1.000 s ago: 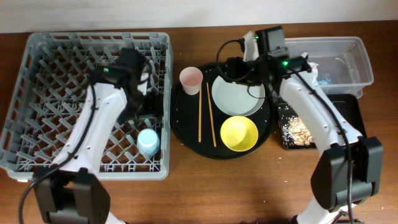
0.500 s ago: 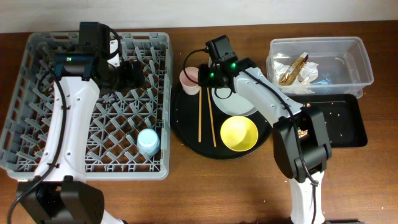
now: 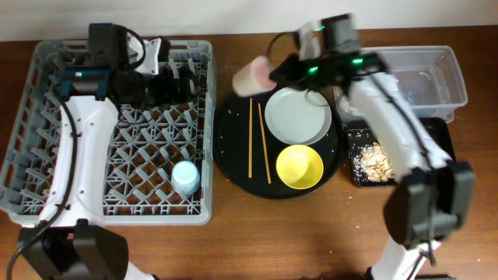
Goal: Sort waste into correct bins and load items into the dishwasher rack
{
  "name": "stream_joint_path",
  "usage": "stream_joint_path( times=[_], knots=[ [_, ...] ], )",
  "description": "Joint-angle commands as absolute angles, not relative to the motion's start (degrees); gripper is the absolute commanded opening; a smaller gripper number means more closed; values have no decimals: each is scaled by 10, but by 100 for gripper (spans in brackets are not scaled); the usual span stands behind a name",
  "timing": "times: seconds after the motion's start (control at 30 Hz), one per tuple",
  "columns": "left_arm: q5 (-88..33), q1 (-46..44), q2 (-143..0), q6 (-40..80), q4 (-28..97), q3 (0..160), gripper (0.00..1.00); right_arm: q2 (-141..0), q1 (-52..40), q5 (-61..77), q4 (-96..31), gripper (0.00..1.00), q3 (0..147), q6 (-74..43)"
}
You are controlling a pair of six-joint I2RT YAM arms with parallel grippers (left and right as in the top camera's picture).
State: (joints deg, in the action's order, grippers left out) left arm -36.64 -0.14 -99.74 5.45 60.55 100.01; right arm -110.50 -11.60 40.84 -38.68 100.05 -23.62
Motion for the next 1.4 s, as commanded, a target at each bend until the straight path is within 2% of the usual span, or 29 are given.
stream_joint_path(
  times=[0.0, 0.07, 0.43, 0.73, 0.8, 0.83, 0.97, 1.0, 1.07, 1.1, 1.17, 1.2, 1.23, 1.3, 1.37],
  knots=[
    [-714, 27, -992, -83, 600, 1008, 99, -1075, -81, 639, -361, 4, 1011, -212],
    [-841, 37, -999, -145, 600, 1008, 99, -1075, -86, 732, -299, 4, 1011, -215],
    [-872, 35, -1003, -151, 592, 1007, 99, -1075, -161, 766, -71, 4, 1011, -363],
    [-902, 35, -1003, -150, 583, 1007, 98, -1098, -218, 680, -70, 4, 1010, -359],
    [-902, 36, -1003, -150, 583, 1007, 90, -1098, -218, 656, -70, 4, 1010, -359],
    [-902, 36, -1003, -150, 583, 1007, 89, -1098, -219, 653, -71, 4, 1010, -359],
    [-902, 35, -1003, -150, 583, 1007, 62, -1099, -225, 623, -75, 4, 1010, -359],
    [-902, 36, -1003, -150, 583, 1007, 57, -1099, -225, 623, -75, 19, 1010, -358],
    [-902, 36, -1003, -151, 583, 1007, 57, -1099, -225, 623, -76, 55, 1010, -358],
    [-901, 39, -1003, -151, 578, 1007, 57, -1099, -223, 623, -78, 63, 1010, -354],
    [-861, 52, -1003, -150, 577, 1008, 57, -1099, -210, 617, -106, 77, 1010, -331],
    [-783, 61, -1002, -131, 577, 1008, 55, -1099, -197, 591, -152, 84, 1010, -311],
    [-666, 62, -1000, -102, 577, 1010, 55, -1099, -172, 526, -255, 91, 1010, -267],
    [-415, 41, -989, -58, 601, 1025, 55, -1099, -140, 431, -391, 94, 1010, -210],
    [-187, -8, -988, -58, 678, 1066, 56, -1099, -119, 370, -473, 95, 1010, -182]
  ],
)
